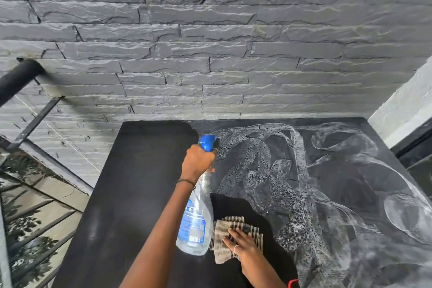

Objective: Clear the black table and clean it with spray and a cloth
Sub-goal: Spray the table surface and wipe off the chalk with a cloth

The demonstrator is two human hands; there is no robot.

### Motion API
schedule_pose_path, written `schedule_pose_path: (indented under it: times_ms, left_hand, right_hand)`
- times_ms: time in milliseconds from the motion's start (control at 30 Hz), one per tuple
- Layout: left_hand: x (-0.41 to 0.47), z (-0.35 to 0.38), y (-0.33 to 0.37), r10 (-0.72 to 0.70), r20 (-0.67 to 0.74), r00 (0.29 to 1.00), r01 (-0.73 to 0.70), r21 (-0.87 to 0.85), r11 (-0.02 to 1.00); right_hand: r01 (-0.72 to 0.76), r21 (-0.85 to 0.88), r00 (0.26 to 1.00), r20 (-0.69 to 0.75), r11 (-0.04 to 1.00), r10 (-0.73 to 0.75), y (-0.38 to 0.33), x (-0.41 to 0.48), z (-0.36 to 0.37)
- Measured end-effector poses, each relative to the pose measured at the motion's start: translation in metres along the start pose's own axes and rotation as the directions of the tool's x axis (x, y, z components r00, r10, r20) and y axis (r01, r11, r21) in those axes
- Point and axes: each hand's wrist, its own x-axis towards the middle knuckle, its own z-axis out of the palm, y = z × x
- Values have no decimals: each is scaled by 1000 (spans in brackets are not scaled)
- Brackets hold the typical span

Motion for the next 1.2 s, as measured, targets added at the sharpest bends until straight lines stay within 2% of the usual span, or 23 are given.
schedule_pose_path:
  times_ms: [200, 333, 533, 700, 867, 1033, 1100, 1200]
  left_hand:
    - [-27, 23, 21, 97, 164, 982, -93, -36, 995]
    - [-51, 34, 6, 98, 174, 980, -102, 14, 995]
    - [-85, 20, -35, -66, 26, 997, 65, 47, 997]
    - [-113, -1, -68, -136, -123, 983, 138, 10, 990]
    - [-133, -14, -82, -175, -139, 975, 170, -43, 984]
    - [-140, -19, -87, -191, -128, 973, 181, -89, 980]
    - [-140, -22, -88, -209, -143, 967, 194, -114, 974]
    - [-137, -27, -90, -229, -166, 959, 208, -134, 969]
  right_hand:
    - [34, -13, 999, -24, 999, -34, 1, 2, 6]
    - [27, -9, 999, -33, 1000, -27, -4, -3, -1]
    - [48, 28, 999, -27, 998, -47, -4, -7, -2]
    - [57, 22, 997, -56, 998, -56, -4, -10, -1]
    - [32, 27, 997, -75, 999, -30, -5, -10, -4]
    - [28, 182, 998, -63, 983, -17, -4, -14, -10]
    - [54, 184, 996, -74, 982, -41, 4, -12, -11]
    - [-10, 215, 987, -155, 976, 44, 28, -3, -15]
